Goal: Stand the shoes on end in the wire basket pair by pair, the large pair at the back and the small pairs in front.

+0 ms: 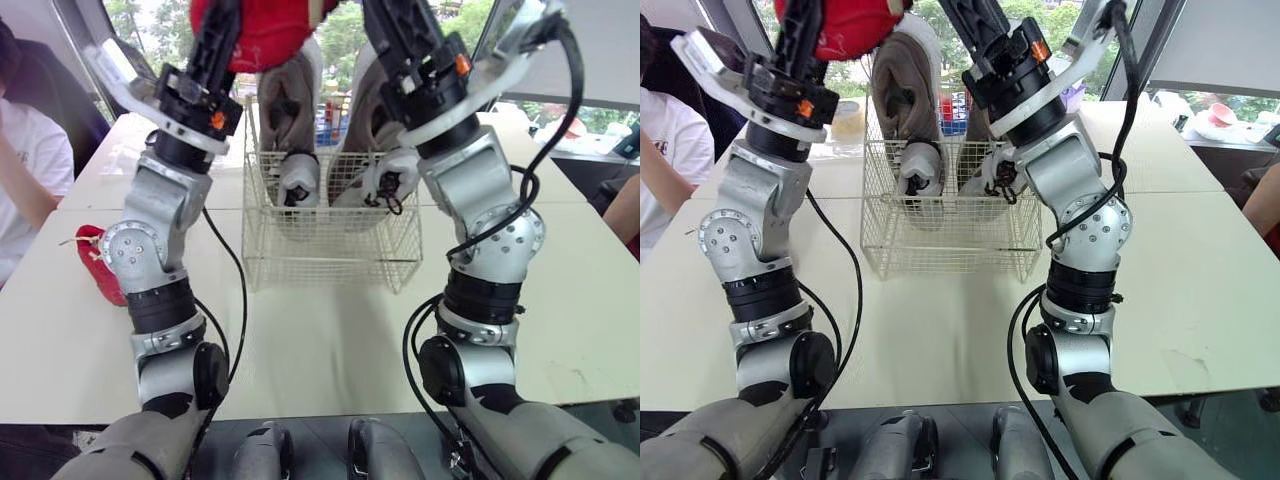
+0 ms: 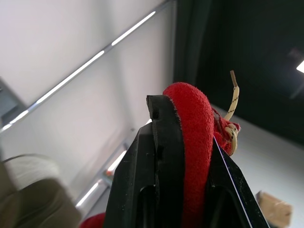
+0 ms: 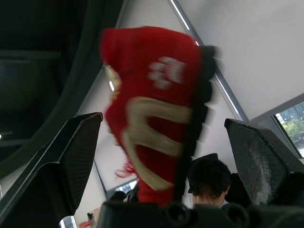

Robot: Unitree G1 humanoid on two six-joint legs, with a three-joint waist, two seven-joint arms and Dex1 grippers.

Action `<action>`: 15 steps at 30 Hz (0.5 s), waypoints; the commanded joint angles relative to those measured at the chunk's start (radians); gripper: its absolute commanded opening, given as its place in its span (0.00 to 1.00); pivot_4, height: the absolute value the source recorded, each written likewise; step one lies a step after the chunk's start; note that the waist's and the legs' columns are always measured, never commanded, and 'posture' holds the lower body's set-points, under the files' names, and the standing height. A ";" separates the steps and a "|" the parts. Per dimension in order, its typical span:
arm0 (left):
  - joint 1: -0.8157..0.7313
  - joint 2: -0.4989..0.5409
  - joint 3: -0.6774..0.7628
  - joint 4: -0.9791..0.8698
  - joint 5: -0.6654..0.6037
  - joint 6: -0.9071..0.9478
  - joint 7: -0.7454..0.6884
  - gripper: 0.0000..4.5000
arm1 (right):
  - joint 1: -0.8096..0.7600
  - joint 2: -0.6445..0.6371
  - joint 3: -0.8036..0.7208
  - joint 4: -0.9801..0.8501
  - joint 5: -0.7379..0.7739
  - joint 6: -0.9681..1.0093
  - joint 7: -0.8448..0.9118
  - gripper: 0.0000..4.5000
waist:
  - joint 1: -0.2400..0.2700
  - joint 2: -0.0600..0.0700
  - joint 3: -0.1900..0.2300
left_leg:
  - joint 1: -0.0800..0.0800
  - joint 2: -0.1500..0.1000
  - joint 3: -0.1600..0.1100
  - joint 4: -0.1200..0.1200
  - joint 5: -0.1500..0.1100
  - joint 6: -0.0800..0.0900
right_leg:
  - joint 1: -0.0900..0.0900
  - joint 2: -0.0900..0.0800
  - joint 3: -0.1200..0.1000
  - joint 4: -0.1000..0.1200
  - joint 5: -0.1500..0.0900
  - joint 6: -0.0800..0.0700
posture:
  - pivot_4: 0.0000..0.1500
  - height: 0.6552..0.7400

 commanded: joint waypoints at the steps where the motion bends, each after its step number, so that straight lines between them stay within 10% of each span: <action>1: -0.005 0.014 -0.014 -0.021 0.012 0.001 -0.025 0.06 | -0.045 0.000 0.000 -0.028 0.029 -0.020 0.012 0.99 | 0.000 0.000 0.000 | 0.000 0.001 0.000 0.000 0.000 0.000 | 0.000 0.000 0.000 0.000 0.000 0.000 | 1.00 1.00; 12: 0.052 -0.014 -0.069 -0.049 0.075 -0.005 -0.018 0.06 | -0.070 0.016 -0.001 -0.021 0.043 -0.045 0.003 0.99 | 0.000 0.000 0.000 | -0.001 0.001 0.000 0.000 0.000 0.000 | 0.000 0.001 0.000 -0.001 0.000 0.000 | 1.00 1.00; 15: 0.050 -0.012 -0.071 -0.042 0.091 -0.013 -0.006 0.06 | -0.067 0.014 0.005 -0.021 0.037 -0.043 0.005 0.73 | 0.000 0.000 0.000 | -0.001 0.001 0.000 0.000 0.000 0.001 | -0.001 0.001 0.000 -0.001 0.000 0.000 | 1.00 1.00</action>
